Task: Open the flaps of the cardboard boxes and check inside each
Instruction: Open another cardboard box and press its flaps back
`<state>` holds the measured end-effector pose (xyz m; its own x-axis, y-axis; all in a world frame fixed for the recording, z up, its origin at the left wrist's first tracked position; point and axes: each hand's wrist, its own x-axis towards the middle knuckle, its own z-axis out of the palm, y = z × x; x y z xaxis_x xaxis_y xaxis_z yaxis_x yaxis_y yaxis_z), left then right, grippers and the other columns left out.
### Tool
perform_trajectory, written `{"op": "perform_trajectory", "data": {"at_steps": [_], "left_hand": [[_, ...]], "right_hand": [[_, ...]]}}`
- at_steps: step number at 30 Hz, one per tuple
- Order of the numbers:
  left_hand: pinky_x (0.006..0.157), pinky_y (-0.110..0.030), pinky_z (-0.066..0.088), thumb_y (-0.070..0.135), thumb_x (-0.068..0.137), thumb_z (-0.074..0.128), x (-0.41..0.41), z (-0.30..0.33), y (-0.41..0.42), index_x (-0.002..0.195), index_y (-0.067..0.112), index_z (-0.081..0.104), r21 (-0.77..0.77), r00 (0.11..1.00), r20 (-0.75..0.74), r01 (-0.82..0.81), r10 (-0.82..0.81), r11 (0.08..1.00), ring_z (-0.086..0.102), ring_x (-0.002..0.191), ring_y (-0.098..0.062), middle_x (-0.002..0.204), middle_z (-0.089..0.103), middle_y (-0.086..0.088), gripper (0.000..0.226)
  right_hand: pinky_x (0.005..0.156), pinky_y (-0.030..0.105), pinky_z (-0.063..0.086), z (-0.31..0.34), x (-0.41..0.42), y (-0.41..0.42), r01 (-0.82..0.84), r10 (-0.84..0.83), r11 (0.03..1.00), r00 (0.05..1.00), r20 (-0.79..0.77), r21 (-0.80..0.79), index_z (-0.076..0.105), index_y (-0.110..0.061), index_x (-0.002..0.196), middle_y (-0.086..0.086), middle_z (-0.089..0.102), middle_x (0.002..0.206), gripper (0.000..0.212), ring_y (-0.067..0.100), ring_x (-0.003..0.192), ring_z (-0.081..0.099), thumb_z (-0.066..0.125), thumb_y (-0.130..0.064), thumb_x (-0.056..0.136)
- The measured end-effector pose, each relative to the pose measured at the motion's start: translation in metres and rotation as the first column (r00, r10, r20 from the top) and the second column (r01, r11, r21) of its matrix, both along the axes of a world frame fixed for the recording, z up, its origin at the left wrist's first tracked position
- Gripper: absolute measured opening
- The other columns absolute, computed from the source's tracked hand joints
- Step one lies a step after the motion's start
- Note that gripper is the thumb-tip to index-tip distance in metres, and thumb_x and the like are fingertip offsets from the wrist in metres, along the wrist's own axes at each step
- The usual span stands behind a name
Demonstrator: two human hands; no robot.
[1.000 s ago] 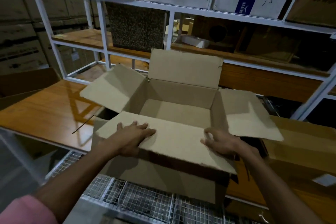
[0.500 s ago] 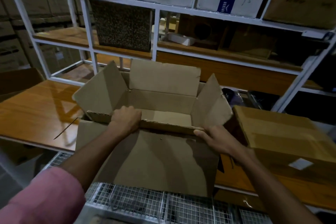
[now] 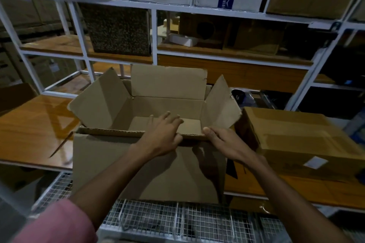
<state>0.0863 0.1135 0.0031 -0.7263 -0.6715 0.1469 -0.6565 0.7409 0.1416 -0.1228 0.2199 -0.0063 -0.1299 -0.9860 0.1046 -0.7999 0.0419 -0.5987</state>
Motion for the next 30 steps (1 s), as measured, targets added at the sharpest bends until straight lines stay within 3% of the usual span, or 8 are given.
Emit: {"op": "perform_trajectory", "data": {"at_steps": [2, 6, 9, 11, 14, 18, 24, 30], "left_hand": [[0.121, -0.062, 0.018, 0.035, 0.098, 0.048, -0.020, -0.002, 0.010, 0.153, 0.024, 0.037, -0.049, 0.997, -0.062, 0.039, -0.042, 0.998, 0.012, 0.155, -0.024, 0.166, 0.027, 0.000, 0.057], [0.121, -0.062, 0.020, 0.037, 0.096, 0.042, -0.072, -0.001, 0.033, 0.153, 0.019, 0.037, -0.165, 0.971, -0.173, 0.137, -0.165, 0.977, 0.013, 0.154, -0.030, 0.164, 0.030, -0.007, 0.060], [0.120, -0.058, 0.025, 0.038, 0.091, 0.036, -0.126, -0.001, 0.044, 0.149, 0.014, 0.040, -0.252, 0.929, -0.240, 0.222, -0.283, 0.942, 0.024, 0.150, -0.036, 0.157, 0.040, -0.014, 0.063], [0.120, -0.058, 0.027, 0.038, 0.090, 0.037, -0.166, -0.002, 0.052, 0.148, 0.013, 0.041, -0.246, 0.920, -0.244, 0.246, -0.305, 0.938, 0.023, 0.151, -0.037, 0.157, 0.040, -0.015, 0.063], [0.121, -0.056, 0.024, 0.039, 0.090, 0.038, -0.226, -0.008, 0.064, 0.147, 0.016, 0.041, -0.218, 0.914, -0.227, 0.289, -0.337, 0.932, 0.019, 0.152, -0.035, 0.159, 0.036, -0.013, 0.062], [0.124, -0.053, 0.014, 0.034, 0.097, 0.052, -0.301, -0.023, 0.075, 0.151, 0.016, 0.040, -0.118, 0.944, -0.160, 0.271, -0.287, 0.955, 0.011, 0.154, -0.033, 0.164, 0.027, -0.011, 0.058], [0.121, -0.056, 0.017, 0.043, 0.098, 0.049, -0.406, -0.063, 0.082, 0.150, 0.019, 0.039, 0.169, 0.993, -0.085, 0.091, -0.077, 0.981, 0.012, 0.152, -0.037, 0.167, 0.018, -0.009, 0.058], [0.119, -0.065, 0.014, 0.059, 0.100, 0.034, -0.471, -0.117, 0.060, 0.152, 0.025, 0.029, 0.423, 0.989, -0.052, -0.102, 0.137, 0.900, 0.006, 0.151, -0.043, 0.167, 0.012, -0.006, 0.062]], "right_hand": [[0.068, 0.016, 0.038, 0.004, -0.008, 0.004, 0.011, -0.011, 0.998, 1.000, 0.004, -0.062, 0.063, -0.022, 0.120, -0.014, 0.061, 0.098, 0.047, -0.001, 0.087, 0.056, 0.035, -0.055, 0.100], [0.084, 0.018, 0.046, 0.013, -0.040, 0.015, 0.057, -0.042, 0.973, 0.997, 0.068, -0.223, 0.055, -0.018, 0.137, -0.002, 0.062, 0.128, 0.061, 0.007, 0.112, 0.058, 0.036, -0.059, 0.096], [0.092, 0.021, 0.047, 0.016, -0.079, 0.024, 0.103, -0.081, 0.946, 0.993, 0.084, -0.308, 0.054, -0.018, 0.138, 0.000, 0.061, 0.132, 0.056, 0.008, 0.117, 0.057, 0.039, -0.055, 0.098], [0.092, 0.018, 0.046, 0.014, -0.114, 0.035, 0.132, -0.103, 0.938, 0.989, 0.108, -0.321, 0.053, -0.020, 0.138, -0.002, 0.061, 0.131, 0.052, 0.005, 0.116, 0.056, 0.040, -0.053, 0.099], [0.096, 0.026, 0.048, 0.005, -0.176, 0.057, 0.202, -0.168, 0.934, 0.976, 0.139, -0.293, 0.052, -0.022, 0.139, -0.002, 0.061, 0.134, 0.051, 0.007, 0.119, 0.056, 0.042, -0.053, 0.101], [0.089, 0.018, 0.044, -0.018, -0.258, 0.087, 0.323, -0.293, 0.919, 0.943, 0.155, -0.226, 0.052, -0.018, 0.140, 0.000, 0.059, 0.136, 0.054, 0.007, 0.119, 0.054, 0.044, -0.053, 0.099], [0.098, 0.037, 0.049, -0.051, -0.358, 0.118, 0.457, -0.443, 0.885, 0.886, 0.136, -0.090, 0.050, -0.016, 0.141, 0.005, 0.058, 0.139, 0.053, 0.017, 0.123, 0.055, 0.047, -0.050, 0.100], [0.099, 0.038, 0.049, -0.064, -0.409, 0.097, 0.492, -0.489, 0.870, 0.866, 0.107, -0.012, 0.049, -0.016, 0.142, 0.005, 0.058, 0.138, 0.053, 0.019, 0.124, 0.055, 0.048, -0.049, 0.100]]}}
